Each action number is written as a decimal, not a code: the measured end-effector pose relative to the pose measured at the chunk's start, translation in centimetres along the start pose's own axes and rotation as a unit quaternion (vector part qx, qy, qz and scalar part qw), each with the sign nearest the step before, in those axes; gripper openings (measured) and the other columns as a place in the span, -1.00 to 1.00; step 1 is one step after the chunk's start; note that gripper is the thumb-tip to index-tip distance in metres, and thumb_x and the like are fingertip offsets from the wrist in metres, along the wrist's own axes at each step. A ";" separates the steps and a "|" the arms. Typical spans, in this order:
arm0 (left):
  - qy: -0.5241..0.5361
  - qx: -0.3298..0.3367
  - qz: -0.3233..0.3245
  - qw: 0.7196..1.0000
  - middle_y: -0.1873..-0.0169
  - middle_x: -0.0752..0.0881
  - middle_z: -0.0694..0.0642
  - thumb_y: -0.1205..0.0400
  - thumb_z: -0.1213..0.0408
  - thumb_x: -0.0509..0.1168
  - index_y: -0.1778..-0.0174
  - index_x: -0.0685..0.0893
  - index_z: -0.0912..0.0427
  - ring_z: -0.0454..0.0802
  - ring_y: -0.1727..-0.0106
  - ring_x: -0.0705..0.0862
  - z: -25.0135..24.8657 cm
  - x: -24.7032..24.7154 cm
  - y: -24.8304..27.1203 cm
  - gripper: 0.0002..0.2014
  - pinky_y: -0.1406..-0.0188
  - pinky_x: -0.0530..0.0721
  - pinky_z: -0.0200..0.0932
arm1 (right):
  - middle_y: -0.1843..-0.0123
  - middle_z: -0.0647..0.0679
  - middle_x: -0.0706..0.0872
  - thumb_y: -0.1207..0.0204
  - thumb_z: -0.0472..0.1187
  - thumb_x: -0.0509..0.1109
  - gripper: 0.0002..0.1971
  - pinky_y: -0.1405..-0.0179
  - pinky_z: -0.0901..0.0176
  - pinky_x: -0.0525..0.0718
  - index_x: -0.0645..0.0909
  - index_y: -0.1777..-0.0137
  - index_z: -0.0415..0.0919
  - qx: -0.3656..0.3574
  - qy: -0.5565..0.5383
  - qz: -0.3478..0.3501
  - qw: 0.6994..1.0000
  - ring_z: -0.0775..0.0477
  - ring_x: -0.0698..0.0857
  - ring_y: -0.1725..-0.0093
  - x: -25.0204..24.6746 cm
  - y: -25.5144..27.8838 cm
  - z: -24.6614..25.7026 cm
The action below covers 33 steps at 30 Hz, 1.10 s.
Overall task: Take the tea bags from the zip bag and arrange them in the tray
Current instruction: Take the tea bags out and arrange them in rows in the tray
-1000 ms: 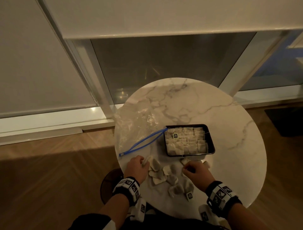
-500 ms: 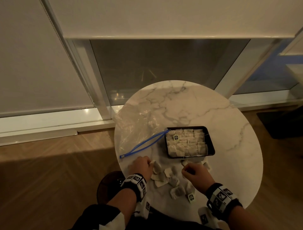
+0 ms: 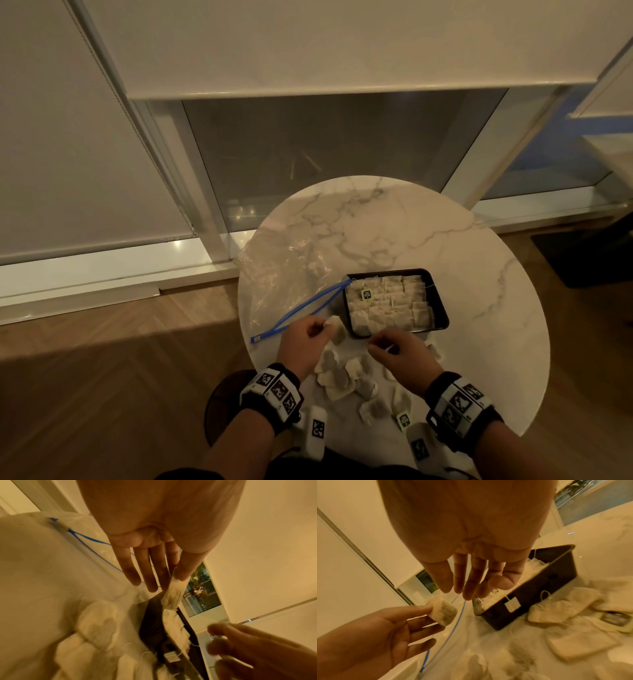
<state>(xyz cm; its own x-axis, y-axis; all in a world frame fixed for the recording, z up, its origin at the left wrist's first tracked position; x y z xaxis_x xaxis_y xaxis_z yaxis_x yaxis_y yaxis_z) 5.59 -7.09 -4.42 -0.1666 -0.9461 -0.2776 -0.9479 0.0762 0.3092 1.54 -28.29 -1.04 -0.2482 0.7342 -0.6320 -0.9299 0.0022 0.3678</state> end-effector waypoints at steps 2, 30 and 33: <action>0.027 0.021 0.003 0.999 0.25 0.82 -0.01 -0.62 0.11 0.46 0.12 0.79 0.04 -0.10 0.16 0.79 -1.8 -0.1 0.2 -0.90 0.12 0.76 -0.23 | 0.02 0.20 0.76 -0.55 0.02 0.45 -0.82 0.05 0.34 0.64 0.69 -0.14 0.18 -0.013 -0.052 -0.018 0.998 0.20 0.70 0.05 -0.4 -0.3 1.7; 0.129 0.063 0.114 0.983 0.13 0.87 0.14 -0.67 0.33 0.39 0.01 0.84 0.22 0.06 0.03 0.85 -9.8 4.6 -0.2 -0.89 -0.09 0.80 -0.04 | 0.19 -0.13 0.83 -0.48 -0.31 0.53 -0.95 0.15 0.25 0.72 0.80 0.13 -0.28 -0.103 -0.236 0.014 0.966 0.00 0.78 0.18 -7.5 -3.0 7.5; 0.123 0.070 0.114 0.983 0.09 0.86 0.12 -0.67 0.28 0.40 -0.04 0.84 0.16 0.05 -0.02 0.83 -10.4 5.7 -0.6 -0.88 -0.17 0.79 0.02 | 0.27 -0.06 0.81 -0.50 -0.32 0.52 -0.94 0.27 0.34 0.66 0.80 0.12 -0.31 -0.097 -0.222 0.017 0.970 0.13 0.73 0.29 -8.9 -3.7 6.7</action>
<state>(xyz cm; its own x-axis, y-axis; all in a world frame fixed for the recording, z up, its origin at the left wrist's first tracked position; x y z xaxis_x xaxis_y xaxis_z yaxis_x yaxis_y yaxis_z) 8.05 -15.79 3.27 -0.3240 -0.9459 0.0188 -0.9248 0.3208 0.2045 9.01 -30.26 7.75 -0.1789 0.9519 -0.2489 -0.9672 -0.1238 0.2217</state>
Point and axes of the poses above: each hand's wrist, its own y-axis away from the middle knuckle, its own x-axis out of the palm, z = x × y, the point moved 7 cm from there along -y, towards the middle knuckle
